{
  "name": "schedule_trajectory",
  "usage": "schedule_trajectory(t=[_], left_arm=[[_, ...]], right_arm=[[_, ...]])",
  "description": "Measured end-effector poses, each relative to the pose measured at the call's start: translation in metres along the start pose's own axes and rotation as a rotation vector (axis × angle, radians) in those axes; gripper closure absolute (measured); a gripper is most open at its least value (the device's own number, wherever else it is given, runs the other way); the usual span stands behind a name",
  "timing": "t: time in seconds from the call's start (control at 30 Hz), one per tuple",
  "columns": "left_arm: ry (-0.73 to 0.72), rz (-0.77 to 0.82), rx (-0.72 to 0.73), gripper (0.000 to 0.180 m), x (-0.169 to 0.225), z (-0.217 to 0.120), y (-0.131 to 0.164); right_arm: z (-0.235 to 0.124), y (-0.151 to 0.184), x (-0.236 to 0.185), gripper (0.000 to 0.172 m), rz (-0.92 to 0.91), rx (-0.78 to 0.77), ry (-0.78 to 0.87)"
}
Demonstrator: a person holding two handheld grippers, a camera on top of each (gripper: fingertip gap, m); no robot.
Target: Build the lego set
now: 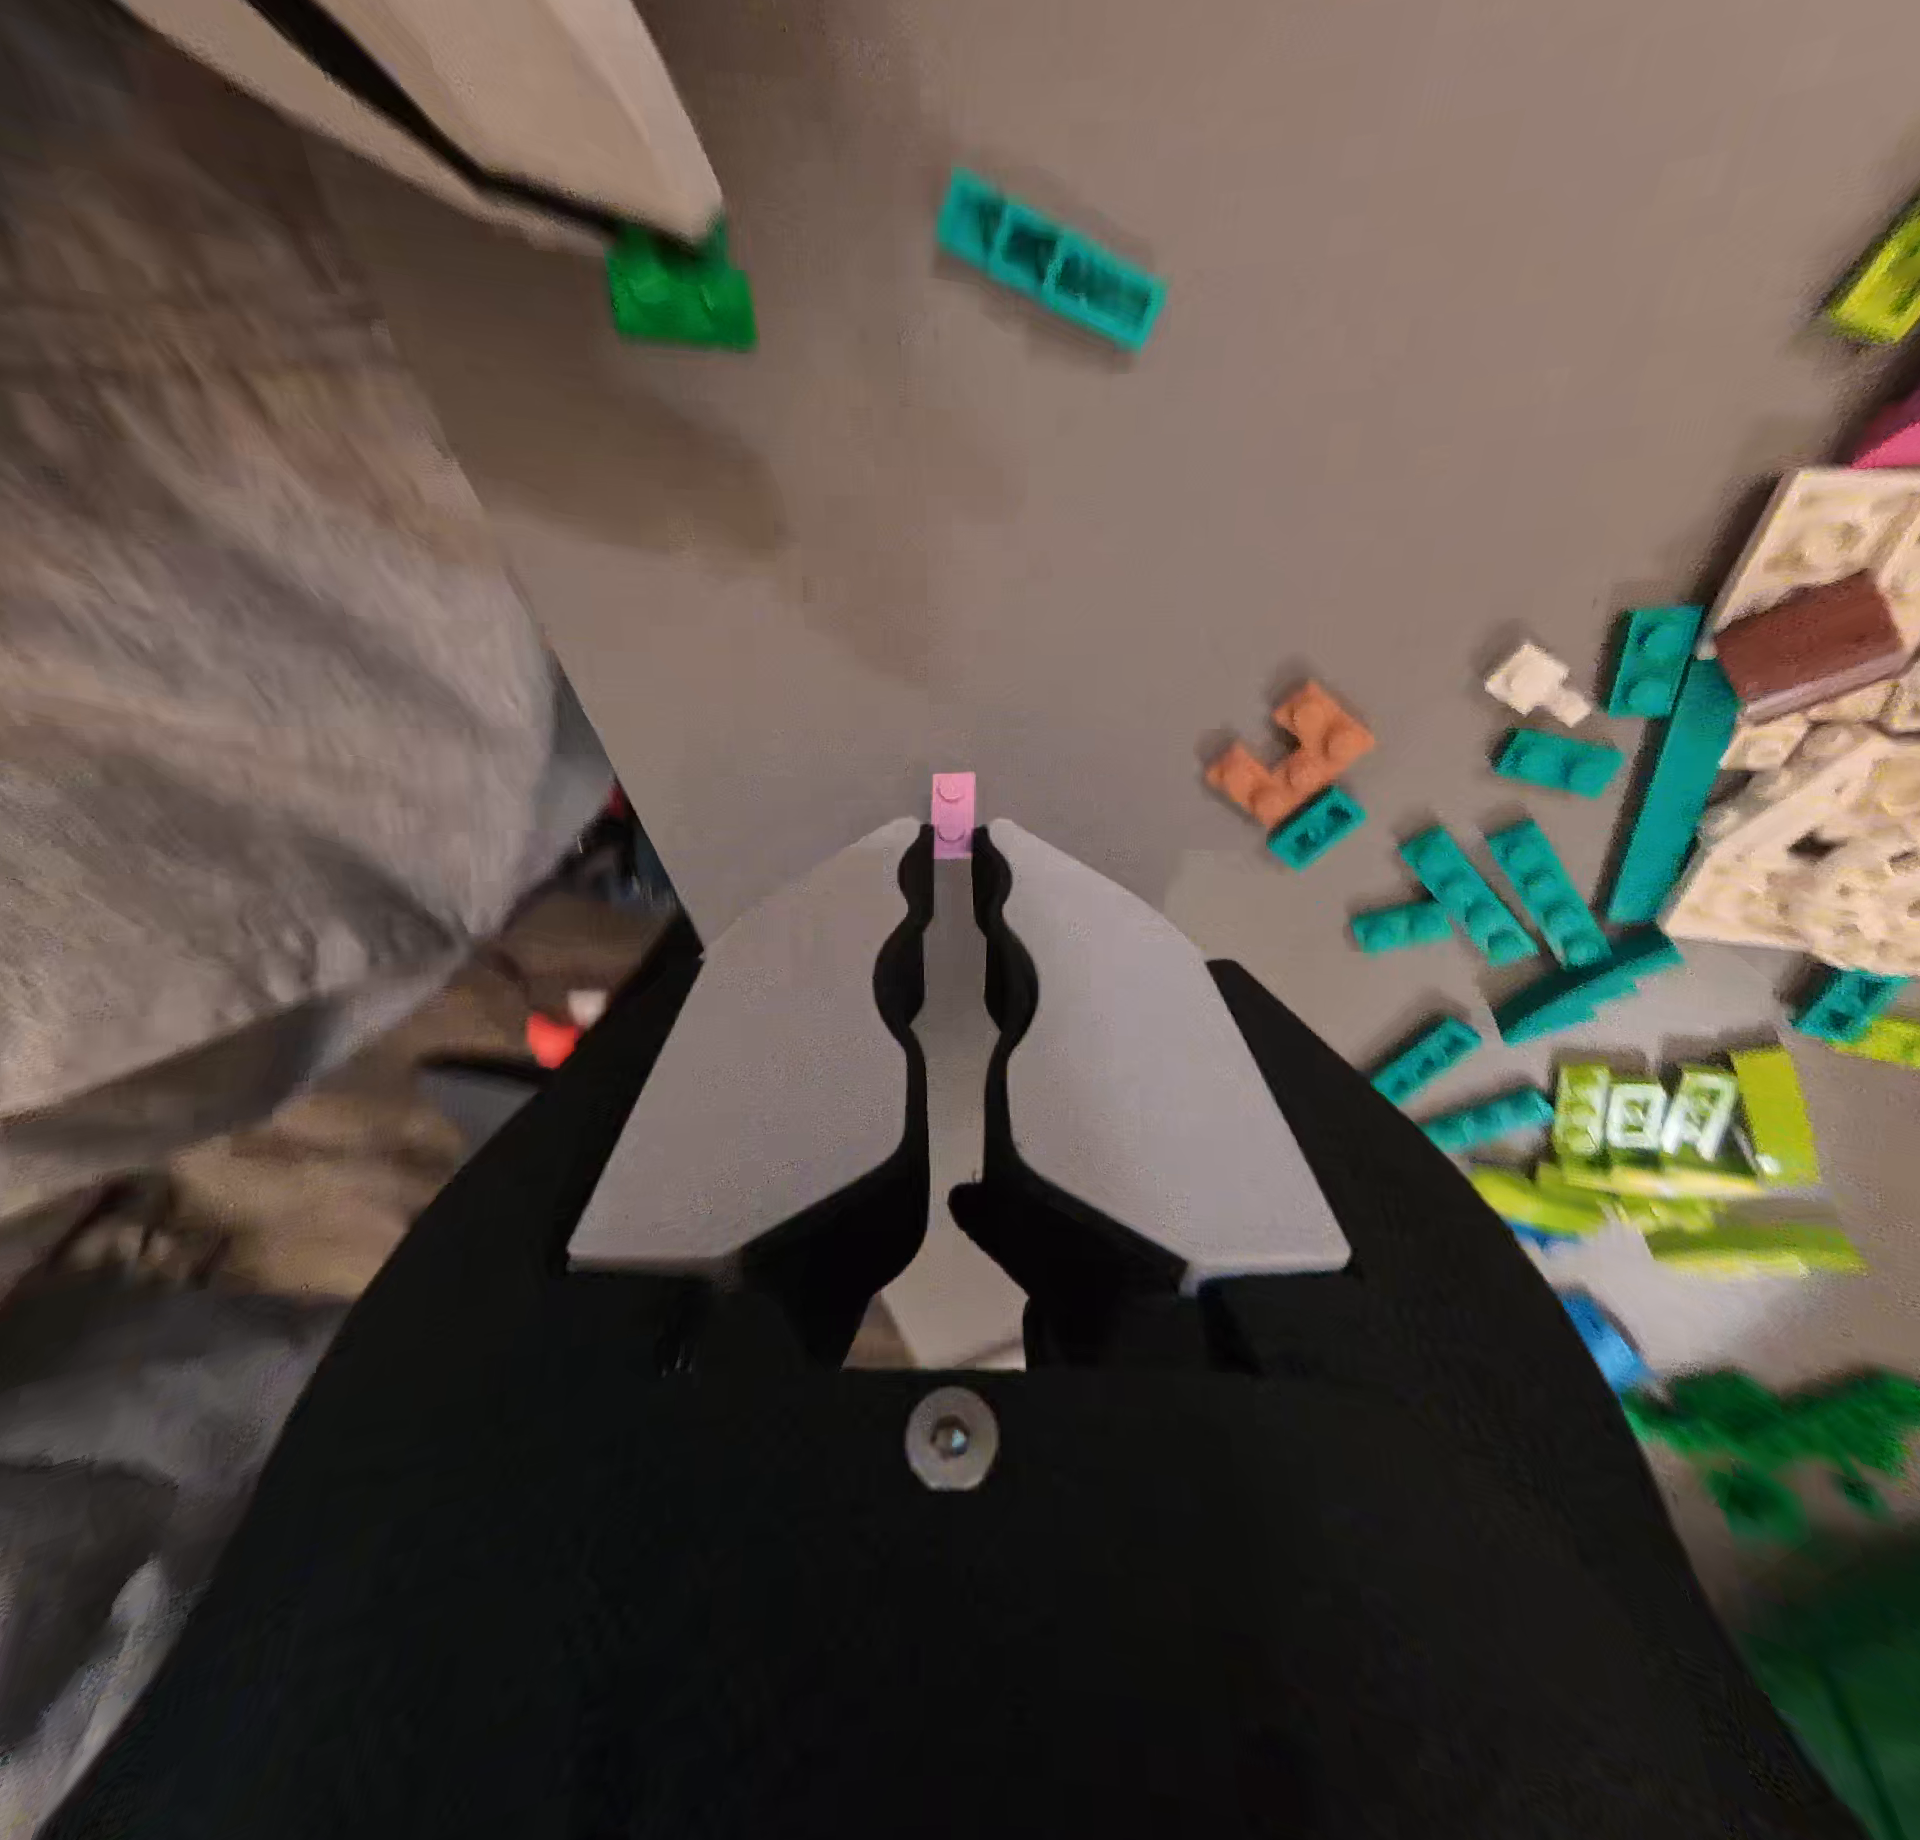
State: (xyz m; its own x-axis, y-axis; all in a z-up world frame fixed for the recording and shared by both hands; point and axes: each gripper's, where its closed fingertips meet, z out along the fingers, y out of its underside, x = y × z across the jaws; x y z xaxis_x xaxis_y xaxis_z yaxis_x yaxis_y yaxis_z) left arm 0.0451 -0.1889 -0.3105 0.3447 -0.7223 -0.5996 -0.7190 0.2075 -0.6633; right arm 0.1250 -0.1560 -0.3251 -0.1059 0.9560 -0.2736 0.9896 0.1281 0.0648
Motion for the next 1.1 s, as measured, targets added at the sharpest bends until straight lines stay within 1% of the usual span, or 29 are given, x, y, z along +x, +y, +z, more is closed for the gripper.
schedule_trajectory(t=[0.03,0.13,0.2,0.27,0.33,0.43,0.6,0.7,0.8,0.87,1.0,1.1], left_arm=[[-0.007,0.003,0.002,0.175,-0.001,-0.001,0.0],[-0.009,0.0,0.017,0.175,-0.004,-0.006,0.001],[-0.008,0.004,0.03,0.175,-0.004,-0.009,-0.001],[-0.009,0.008,0.039,0.175,-0.005,-0.011,-0.002],[-0.001,0.012,0.042,0.175,-0.004,-0.011,-0.002],[0.002,0.014,0.041,0.175,-0.003,-0.012,-0.002],[0.011,0.019,0.042,0.175,-0.001,-0.011,-0.003],[0.014,0.013,0.04,0.175,0.0,-0.01,-0.002],[0.017,-0.002,0.03,0.175,-0.001,-0.01,0.0],[0.015,-0.011,0.031,0.175,-0.002,-0.01,0.0],[0.026,-0.055,0.044,0.175,-0.004,-0.01,-0.002],[0.044,-0.108,0.048,0.175,-0.004,-0.009,-0.003]], right_arm=[[-0.001,0.007,0.002,0.167,-0.001,-0.089,0.004],[-0.001,0.019,0.005,0.167,0.014,-0.284,-0.006],[0.003,0.021,0.008,0.166,0.022,-0.361,-0.006],[0.008,0.02,0.009,0.166,0.021,-0.404,-0.021],[0.011,0.015,0.009,0.166,0.021,-0.415,-0.047],[0.013,0.002,0.014,0.167,0.018,-0.381,-0.042],[0.017,-0.003,0.019,0.167,0.025,-0.353,-0.054],[0.015,-0.008,0.02,0.166,0.019,-0.252,-0.046],[0.01,-0.006,0.019,0.158,-0.006,-0.137,-0.013],[0.006,-0.005,0.015,0.153,-0.022,-0.012,-0.008],[0.003,0.003,0.018,0.151,-0.002,0.256,0.034],[0.001,0.001,0.022,0.151,-0.002,0.465,0.084]])
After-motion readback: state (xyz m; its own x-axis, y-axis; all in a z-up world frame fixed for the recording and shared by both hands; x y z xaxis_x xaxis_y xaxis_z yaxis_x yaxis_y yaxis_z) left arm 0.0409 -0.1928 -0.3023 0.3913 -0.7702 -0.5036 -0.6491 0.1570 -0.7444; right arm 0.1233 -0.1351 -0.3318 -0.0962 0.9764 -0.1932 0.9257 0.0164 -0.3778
